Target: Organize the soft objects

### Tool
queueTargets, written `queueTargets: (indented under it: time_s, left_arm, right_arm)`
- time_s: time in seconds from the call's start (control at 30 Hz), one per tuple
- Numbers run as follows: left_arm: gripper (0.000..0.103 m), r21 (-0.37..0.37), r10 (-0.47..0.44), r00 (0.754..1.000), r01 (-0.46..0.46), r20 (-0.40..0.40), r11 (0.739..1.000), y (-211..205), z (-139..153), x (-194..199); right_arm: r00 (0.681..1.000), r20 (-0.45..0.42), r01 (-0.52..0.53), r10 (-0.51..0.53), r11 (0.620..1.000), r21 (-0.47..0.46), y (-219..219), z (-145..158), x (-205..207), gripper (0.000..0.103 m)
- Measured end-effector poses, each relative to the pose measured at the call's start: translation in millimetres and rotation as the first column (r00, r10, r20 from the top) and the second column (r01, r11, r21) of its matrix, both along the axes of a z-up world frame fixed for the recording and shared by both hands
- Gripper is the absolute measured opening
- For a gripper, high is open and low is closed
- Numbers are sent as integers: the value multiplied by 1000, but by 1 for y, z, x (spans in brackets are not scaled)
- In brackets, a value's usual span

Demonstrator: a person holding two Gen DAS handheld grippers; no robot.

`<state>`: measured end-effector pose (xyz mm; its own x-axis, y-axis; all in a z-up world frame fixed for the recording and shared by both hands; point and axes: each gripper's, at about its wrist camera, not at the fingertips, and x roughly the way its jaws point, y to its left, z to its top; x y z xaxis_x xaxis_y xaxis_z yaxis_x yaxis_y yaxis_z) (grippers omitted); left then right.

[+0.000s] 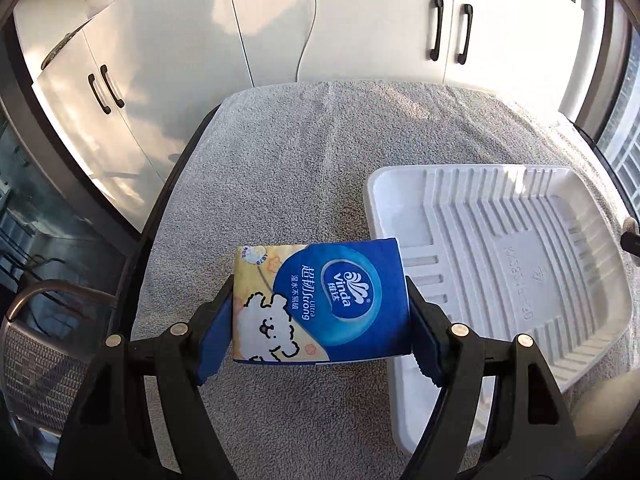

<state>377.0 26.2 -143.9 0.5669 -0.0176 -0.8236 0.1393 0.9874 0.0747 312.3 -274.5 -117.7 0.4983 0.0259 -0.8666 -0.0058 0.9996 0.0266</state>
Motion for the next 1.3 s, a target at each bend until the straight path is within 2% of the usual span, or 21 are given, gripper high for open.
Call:
queueTargets:
  time_s: [0.07, 0.2, 0.43, 0.5, 0.6, 0.67, 0.77, 0.87, 1.03, 1.1, 1.17, 1.3]
  left_arm:
    - [74, -34, -35, 999, 35, -22, 999, -9, -2, 8]
    - [74, -37, -97, 995, 96, -34, 995, -31, -8, 18]
    - [74, 65, -207, 978, 207, -8, 976, -69, -15, 18]
    - [74, 103, -225, 974, 223, 1, 969, -77, -16, 17]
    - [74, 83, -262, 965, 262, -15, 961, -84, -17, 13]
    - [74, 85, -286, 958, 287, -25, 954, -91, -20, 11]
    - [74, 130, -305, 952, 307, -31, 943, -103, -25, 8]
    - [74, 101, -320, 947, 322, -40, 941, -106, -25, 6]
    - [75, 92, -317, 948, 318, -35, 943, -104, -20, 4]
    - [75, 76, -333, 942, 335, -39, 939, -103, -16, 3]
    - [75, 68, -325, 945, 326, -22, 943, -100, -9, 1]
    - [75, 90, -264, 964, 260, 36, 961, -89, 7, -2]
  right_arm:
    - [998, -18, -60, 59, 998, -27, 13, -4, 10, 35]
    - [988, -46, -153, 149, 984, -95, 38, -13, 25, 35]
    - [958, -99, -279, 269, 955, -102, 63, -28, 47, 33]
    - [955, -117, -283, 272, 955, -85, 63, -32, 53, 33]
    - [949, -121, -298, 291, 953, -44, 66, -35, 57, 33]
    - [945, -134, -308, 300, 950, -49, 70, -40, 59, 33]
    - [944, -127, -312, 303, 949, -53, 73, -40, 60, 32]
    - [946, -121, -308, 301, 950, -45, 73, -38, 59, 32]
    - [949, -103, -303, 297, 952, -45, 72, -33, 54, 36]
    - [950, -105, -301, 295, 953, -46, 71, -31, 52, 42]
    - [953, -91, -293, 289, 955, -40, 69, -27, 48, 55]
    - [961, -61, -272, 270, 962, -24, 62, -16, 42, 56]
